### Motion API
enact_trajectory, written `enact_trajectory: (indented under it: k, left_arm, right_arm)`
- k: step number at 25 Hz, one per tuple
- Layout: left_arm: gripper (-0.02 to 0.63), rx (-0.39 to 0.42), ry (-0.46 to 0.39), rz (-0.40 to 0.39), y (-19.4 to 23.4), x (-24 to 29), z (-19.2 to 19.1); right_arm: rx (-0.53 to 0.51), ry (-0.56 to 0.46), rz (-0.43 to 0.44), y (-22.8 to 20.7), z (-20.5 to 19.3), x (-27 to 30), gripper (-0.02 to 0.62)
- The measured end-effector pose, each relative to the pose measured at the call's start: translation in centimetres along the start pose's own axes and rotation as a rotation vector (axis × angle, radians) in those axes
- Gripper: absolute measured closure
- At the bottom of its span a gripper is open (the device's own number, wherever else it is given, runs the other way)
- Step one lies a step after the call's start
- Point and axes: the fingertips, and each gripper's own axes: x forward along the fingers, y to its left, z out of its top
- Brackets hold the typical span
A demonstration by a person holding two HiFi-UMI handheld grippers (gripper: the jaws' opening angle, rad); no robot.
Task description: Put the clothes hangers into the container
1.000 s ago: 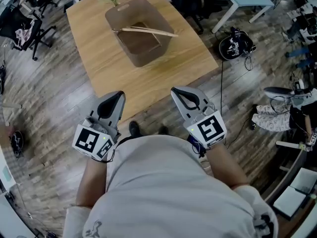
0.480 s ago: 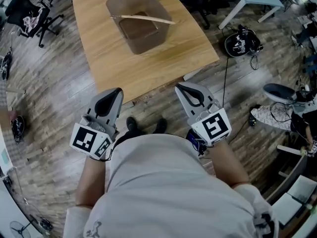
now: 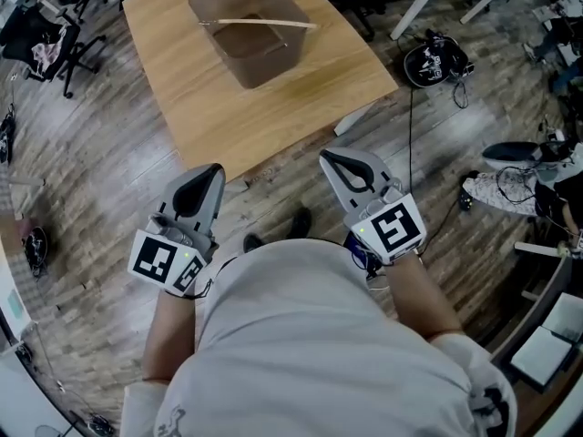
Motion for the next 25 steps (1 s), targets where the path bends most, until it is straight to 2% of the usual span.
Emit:
enact_trajectory:
  k: [15, 25]
  left_arm:
    - [0.6, 0.002, -0.024, -0.056, 1.5, -10.1, -1.4]
    - [0.6, 0.006, -0.039, -0.086, 2.8, -14.9, -2.0]
  right_arm:
    - [-0.003, 0.001, -0.052, 10.8, 1.9, -0.3, 0.589]
    - [0.007, -0.003, -0.057, 16.7, 2.6, 0.7, 0.589]
